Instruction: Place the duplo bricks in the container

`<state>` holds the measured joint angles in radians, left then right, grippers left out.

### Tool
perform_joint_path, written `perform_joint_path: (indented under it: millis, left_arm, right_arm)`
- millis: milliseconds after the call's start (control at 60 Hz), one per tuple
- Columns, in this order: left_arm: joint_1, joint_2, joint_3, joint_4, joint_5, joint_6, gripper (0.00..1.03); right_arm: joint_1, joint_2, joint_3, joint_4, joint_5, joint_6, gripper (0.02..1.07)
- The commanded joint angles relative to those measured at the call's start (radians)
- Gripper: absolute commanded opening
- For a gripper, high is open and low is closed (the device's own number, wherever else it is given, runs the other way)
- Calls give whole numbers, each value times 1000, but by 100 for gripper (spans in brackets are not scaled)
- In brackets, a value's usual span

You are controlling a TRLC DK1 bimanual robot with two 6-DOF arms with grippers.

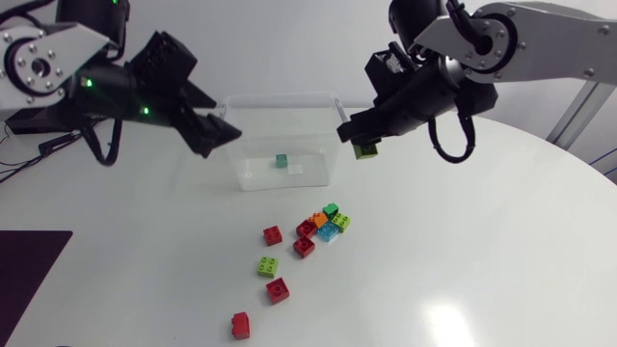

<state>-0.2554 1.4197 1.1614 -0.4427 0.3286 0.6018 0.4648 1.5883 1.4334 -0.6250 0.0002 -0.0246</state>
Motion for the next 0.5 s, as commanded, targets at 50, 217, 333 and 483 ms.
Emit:
perform_joint_path:
  millis: [50,217,333,483]
  left_arm:
    - [-48,-100,-174,-33,7,73,98]
    - [-125,-217,-370,-87,6,131,98]
    - [-176,-272,-479,-106,3,170,98]
    - [-219,-331,-555,-128,1,185,97]
  right_arm:
    - [-3,76,76,31,-5,-23,30]
    - [-8,156,177,50,-5,-24,30]
    - [-12,205,236,64,-5,-23,31]
    - [-12,265,305,76,0,-23,31]
